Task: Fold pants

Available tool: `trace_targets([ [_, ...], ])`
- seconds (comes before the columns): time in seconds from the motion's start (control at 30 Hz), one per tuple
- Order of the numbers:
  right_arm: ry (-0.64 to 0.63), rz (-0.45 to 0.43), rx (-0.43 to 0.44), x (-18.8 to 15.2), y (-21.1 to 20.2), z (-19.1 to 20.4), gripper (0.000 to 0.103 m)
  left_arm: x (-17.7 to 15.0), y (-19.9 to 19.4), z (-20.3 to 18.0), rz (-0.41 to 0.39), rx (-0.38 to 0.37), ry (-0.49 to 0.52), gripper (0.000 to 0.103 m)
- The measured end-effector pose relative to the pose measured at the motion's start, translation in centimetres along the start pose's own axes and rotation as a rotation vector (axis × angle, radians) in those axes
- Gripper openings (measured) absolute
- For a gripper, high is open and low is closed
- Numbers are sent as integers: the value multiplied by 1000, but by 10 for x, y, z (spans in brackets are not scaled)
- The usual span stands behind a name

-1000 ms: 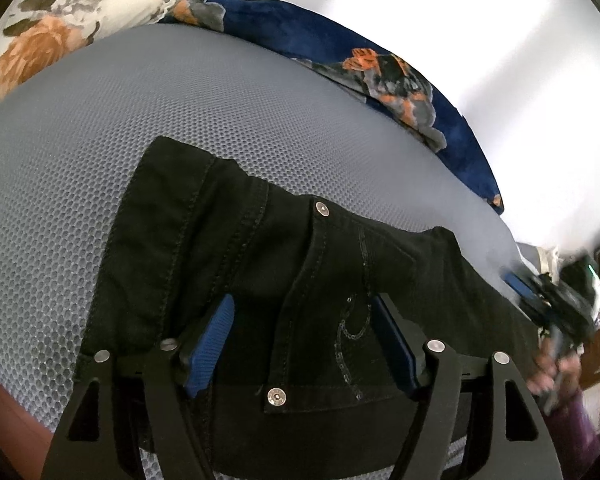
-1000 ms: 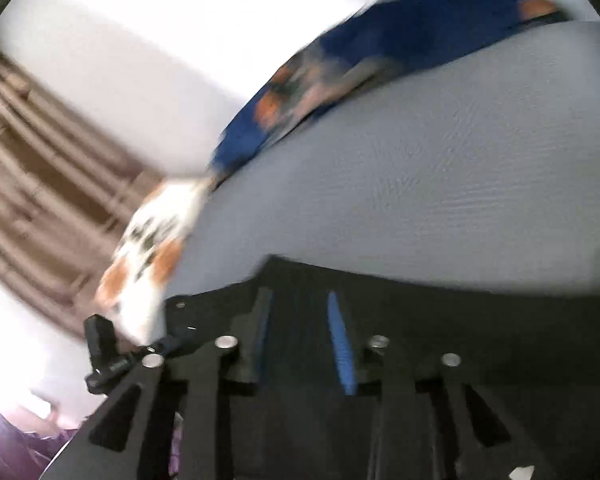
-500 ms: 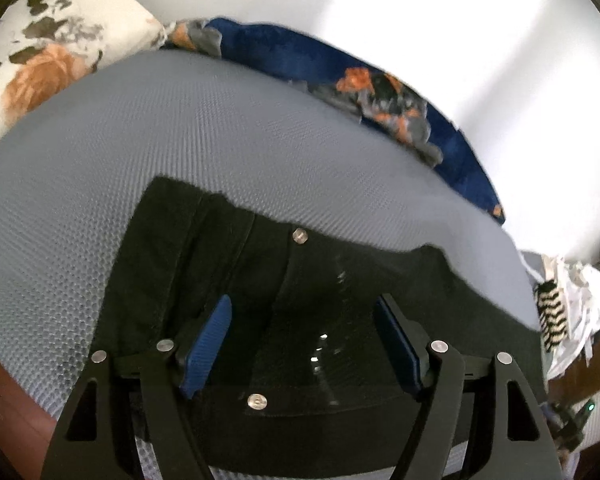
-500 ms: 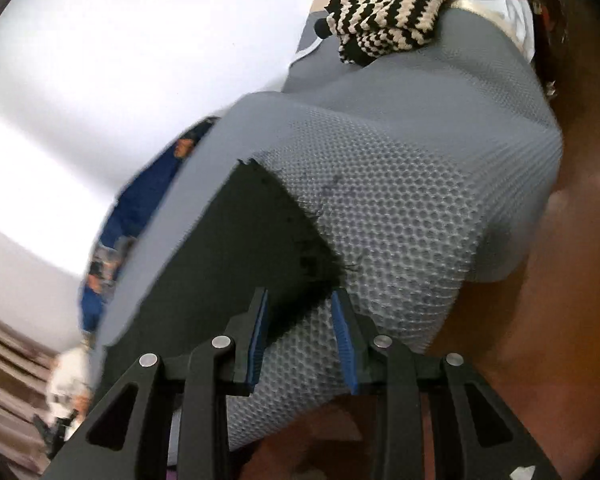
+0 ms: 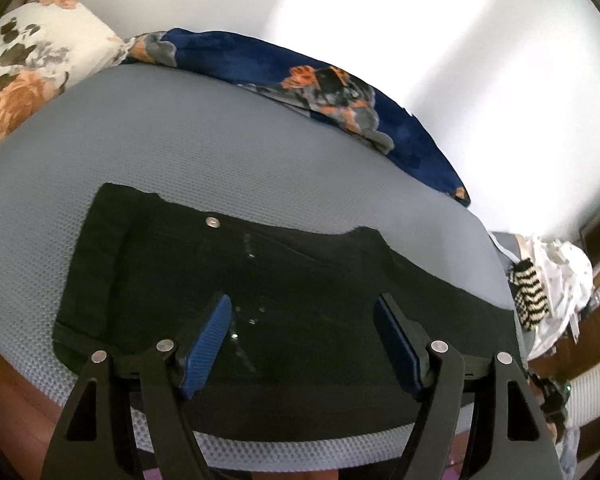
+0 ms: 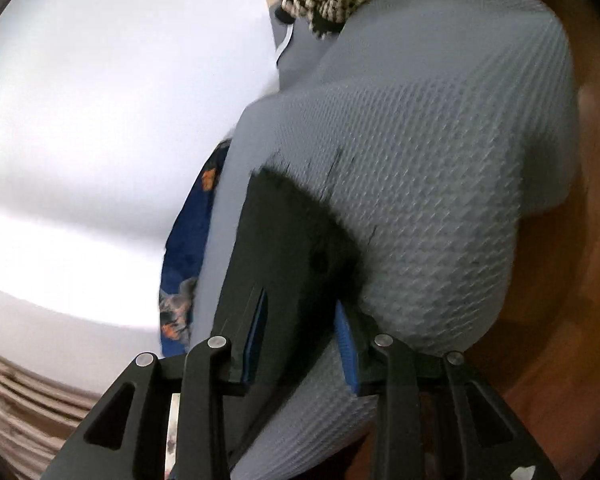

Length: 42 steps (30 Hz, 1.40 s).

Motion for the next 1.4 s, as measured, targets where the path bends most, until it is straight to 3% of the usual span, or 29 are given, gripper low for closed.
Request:
trace_targets([
  [0.13, 40, -31, 33, 5, 7, -3, 28, -2, 5, -10, 39, -16, 10, 74],
  [0.23, 10, -38, 10, 6, 9, 1, 25, -4, 1, -13, 37, -24, 7, 74],
  [0.3, 2, -24, -33, 7, 10, -1, 8, -4, -1, -13, 34, -2, 14, 74],
  [0.53, -76, -31, -91, 6, 5, 13, 7, -5, -7, -23, 5, 145, 107, 74],
  [0.73, -147, -20, -105, 11, 5, 36, 7, -6, -9, -28, 16, 124, 132, 74],
  [1.0, -261, 30, -35, 1, 20, 102, 7, -9, -11, -28, 31, 82, 124, 74],
  [1.17, -338, 111, 39, -30, 49, 155, 7, -12, -13, -30, 30, 75, 146, 74],
  [1.4, -420, 306, 174, -117, 109, 225, 7, -11, -19, -22, 13, 86, 161, 74],
])
Point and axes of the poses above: each gripper's, at about its wrist camera, not at the fingertips, and y roughly the way its jaws point, z to its left, x to its top, the point moved 1 cm from there along y, roughly the way its jaws point, and after that the axes turned 5 degrees about x, right-handed, at the moved point
